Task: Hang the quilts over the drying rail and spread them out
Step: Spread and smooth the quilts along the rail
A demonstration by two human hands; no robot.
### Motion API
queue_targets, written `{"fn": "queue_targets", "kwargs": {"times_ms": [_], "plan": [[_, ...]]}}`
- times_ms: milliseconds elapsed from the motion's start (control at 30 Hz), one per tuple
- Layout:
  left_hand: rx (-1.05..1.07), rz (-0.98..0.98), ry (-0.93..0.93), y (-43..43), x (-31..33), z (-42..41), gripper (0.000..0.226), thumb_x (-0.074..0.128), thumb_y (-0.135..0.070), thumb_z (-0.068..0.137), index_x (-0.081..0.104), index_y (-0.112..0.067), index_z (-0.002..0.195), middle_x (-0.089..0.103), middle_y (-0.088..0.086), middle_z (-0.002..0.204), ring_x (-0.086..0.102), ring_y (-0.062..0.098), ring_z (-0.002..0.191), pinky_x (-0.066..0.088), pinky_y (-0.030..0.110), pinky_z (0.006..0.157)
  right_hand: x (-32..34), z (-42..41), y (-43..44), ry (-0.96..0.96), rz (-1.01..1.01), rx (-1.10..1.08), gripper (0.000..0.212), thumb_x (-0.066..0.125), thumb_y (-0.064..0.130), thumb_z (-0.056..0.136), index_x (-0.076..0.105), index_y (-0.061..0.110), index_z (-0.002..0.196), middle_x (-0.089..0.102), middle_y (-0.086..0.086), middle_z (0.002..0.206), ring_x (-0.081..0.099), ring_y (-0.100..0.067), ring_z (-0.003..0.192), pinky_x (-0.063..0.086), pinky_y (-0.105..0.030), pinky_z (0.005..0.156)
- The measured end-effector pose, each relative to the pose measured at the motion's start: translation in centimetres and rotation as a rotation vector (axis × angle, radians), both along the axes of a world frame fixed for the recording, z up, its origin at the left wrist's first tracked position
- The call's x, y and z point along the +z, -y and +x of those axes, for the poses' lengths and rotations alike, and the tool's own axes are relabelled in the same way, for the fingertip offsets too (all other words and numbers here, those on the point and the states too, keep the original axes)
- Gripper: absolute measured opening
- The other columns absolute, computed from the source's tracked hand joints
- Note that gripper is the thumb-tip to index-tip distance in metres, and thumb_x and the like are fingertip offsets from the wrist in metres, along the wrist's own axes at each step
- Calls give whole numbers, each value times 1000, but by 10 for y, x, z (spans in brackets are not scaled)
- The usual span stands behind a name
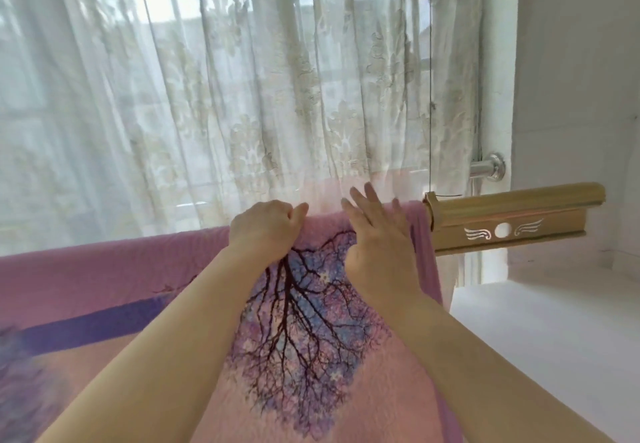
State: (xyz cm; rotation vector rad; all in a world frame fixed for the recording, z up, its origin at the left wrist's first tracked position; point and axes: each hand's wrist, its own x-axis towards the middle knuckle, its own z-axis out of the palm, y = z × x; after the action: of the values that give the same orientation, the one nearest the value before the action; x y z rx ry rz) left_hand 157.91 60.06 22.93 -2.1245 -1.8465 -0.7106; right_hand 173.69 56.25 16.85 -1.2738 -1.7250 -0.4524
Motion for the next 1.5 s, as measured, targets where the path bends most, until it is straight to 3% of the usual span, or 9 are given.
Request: {"fn": "queue_targets", "kwargs": {"times_ms": [100, 200, 333, 533, 667, 867, 1333, 1400, 1500], "plan": [[79, 0, -13, 9, -2, -44, 50, 23, -51, 98, 57, -21, 78, 64, 0, 88, 58, 23, 86, 43, 43, 88, 6, -45, -5, 43, -53, 70, 51, 43, 16, 78, 62, 17, 125, 58, 1, 135, 40, -13, 136, 22, -47, 113], [192, -95, -34, 22, -1, -95, 46, 22, -48, 99, 59, -22, 107, 62, 2, 110, 51, 27, 110, 27, 55, 103, 12, -92, -9, 85, -116, 121, 44, 45, 19, 86, 60, 23, 127, 55, 5, 138, 39, -12, 136, 19, -49, 114], [290, -105, -20, 37, -7, -177, 42, 25, -45, 99, 52, -24, 125, 54, 2, 131, 41, 26, 123, 26, 58, 103, 21, -155, -9, 124, -174, 158, 43, 46, 17, 91, 54, 22, 133, 48, 6, 144, 33, -10, 139, 9, -49, 118], [423, -141, -48, 67, -21, -296, 47, 37, -32, 99, 32, -22, 145, 35, 2, 151, 29, 27, 138, 12, 64, 111, 21, -271, -6, 153, -230, 251, 47, 45, 18, 88, 53, 26, 134, 50, 3, 142, 38, -13, 136, 16, -46, 115], [591, -307, -38, 96, -31, -391, 46, 38, -34, 99, 35, -17, 142, 41, 7, 146, 33, 31, 134, 22, 62, 108, 20, -371, 6, 153, -281, 364, 46, 45, 18, 88, 53, 27, 133, 55, 4, 136, 46, -15, 128, 16, -45, 116], [717, -334, 48, 140, -58, -508, 35, 42, -40, 95, 47, -17, 121, 55, 7, 125, 49, 29, 115, 45, 46, 91, 15, -486, 22, 198, -310, 494, 46, 46, 17, 90, 51, 25, 134, 54, 5, 137, 41, -14, 133, 12, -45, 118], [660, -119, 360, 96, -66, -608, 53, 50, -53, 90, 48, -16, 128, 58, 4, 125, 55, 26, 113, 47, 41, 92, 25, -633, -29, 269, -182, 475, 41, 43, 12, 88, 60, 22, 123, 60, 0, 127, 52, -21, 120, 17, -39, 116], [611, -56, 409, 76, -63, -605, 58, 55, -61, 84, 45, -18, 121, 59, 2, 115, 58, 24, 105, 49, 43, 86, 29, -642, -47, 233, -154, 427, 36, 42, 10, 88, 61, 19, 117, 62, -2, 118, 54, -23, 114, 25, -39, 110], [560, 51, 374, 47, -61, -593, 69, 61, -72, 70, 41, -19, 110, 58, -1, 103, 59, 21, 94, 51, 40, 74, 36, -650, -67, 157, -157, 395, 30, 42, 11, 89, 59, 19, 112, 62, -2, 111, 59, -25, 100, 38, -37, 86]]}}
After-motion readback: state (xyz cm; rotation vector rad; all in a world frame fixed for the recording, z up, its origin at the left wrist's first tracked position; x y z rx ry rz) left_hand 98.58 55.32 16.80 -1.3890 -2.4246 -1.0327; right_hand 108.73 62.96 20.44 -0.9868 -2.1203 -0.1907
